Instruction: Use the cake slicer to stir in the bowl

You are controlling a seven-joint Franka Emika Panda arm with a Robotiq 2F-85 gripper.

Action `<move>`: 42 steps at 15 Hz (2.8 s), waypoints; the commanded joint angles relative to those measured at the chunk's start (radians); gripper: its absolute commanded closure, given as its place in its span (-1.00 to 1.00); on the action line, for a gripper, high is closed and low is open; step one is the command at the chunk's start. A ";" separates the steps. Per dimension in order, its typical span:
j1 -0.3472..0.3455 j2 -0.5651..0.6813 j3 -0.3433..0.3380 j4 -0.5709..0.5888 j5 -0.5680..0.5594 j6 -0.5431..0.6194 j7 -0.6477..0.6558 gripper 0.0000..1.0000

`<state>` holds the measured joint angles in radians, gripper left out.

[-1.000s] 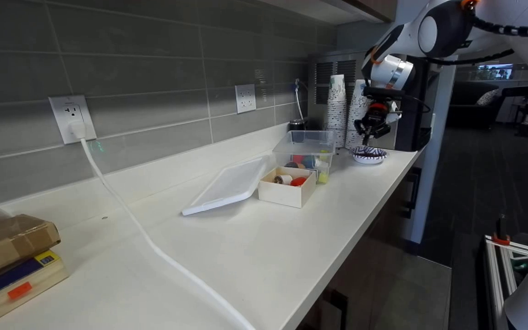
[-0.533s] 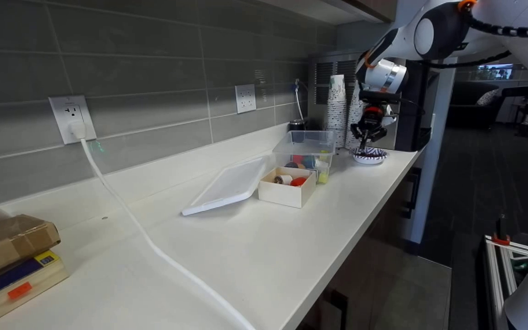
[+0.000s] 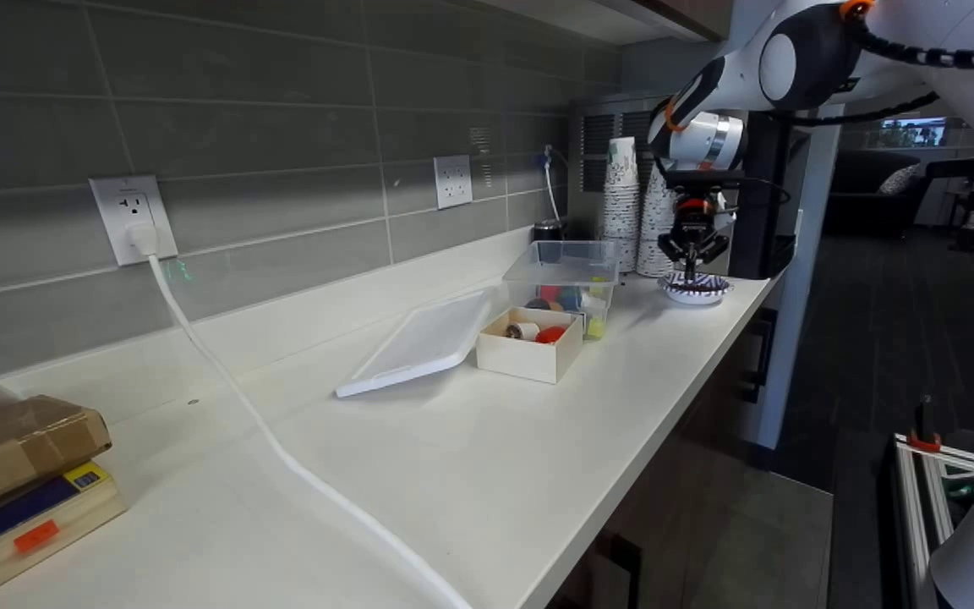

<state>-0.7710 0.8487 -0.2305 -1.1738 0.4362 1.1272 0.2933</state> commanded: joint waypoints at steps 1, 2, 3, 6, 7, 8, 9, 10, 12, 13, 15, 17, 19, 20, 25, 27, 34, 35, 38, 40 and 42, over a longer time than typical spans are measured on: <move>-0.005 -0.026 -0.008 -0.032 0.033 0.076 0.006 0.98; -0.005 -0.024 -0.003 -0.026 0.050 0.097 0.012 0.98; -0.007 -0.022 0.002 -0.026 0.065 0.120 0.009 0.98; 0.002 -0.018 0.015 -0.026 0.104 0.178 0.001 0.98; 0.006 -0.017 0.022 -0.024 0.112 0.187 0.000 0.98; 0.010 -0.013 0.029 -0.018 0.115 0.184 -0.001 0.98; 0.009 -0.005 0.041 -0.004 0.113 0.178 0.000 0.98; 0.011 -0.011 0.041 -0.030 0.105 0.184 -0.022 0.98; 0.017 -0.009 0.054 -0.029 0.095 0.166 -0.034 0.98; 0.020 0.000 0.057 -0.010 0.091 0.141 -0.032 0.98; 0.025 0.003 0.061 -0.002 0.077 0.096 -0.035 0.98; 0.034 -0.012 0.051 -0.014 0.061 0.061 -0.032 0.98; 0.033 -0.041 0.051 -0.047 0.051 0.066 -0.034 0.98; 0.032 -0.051 0.047 -0.061 0.045 0.072 -0.036 0.98; 0.031 -0.067 0.022 -0.091 0.003 0.064 -0.028 0.98; 0.032 -0.068 0.013 -0.099 -0.009 0.062 -0.026 0.98; 0.044 -0.062 0.019 -0.084 -0.013 -0.018 -0.123 0.98; 0.043 -0.063 0.022 -0.081 -0.007 -0.025 -0.141 0.98; 0.049 -0.063 0.027 -0.079 -0.002 -0.032 -0.181 0.98; 0.054 -0.066 0.026 -0.082 0.005 -0.017 -0.198 0.98; 0.051 -0.083 0.028 -0.107 0.030 0.031 -0.192 0.98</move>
<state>-0.7216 0.8099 -0.2051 -1.2342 0.4401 1.1153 0.1112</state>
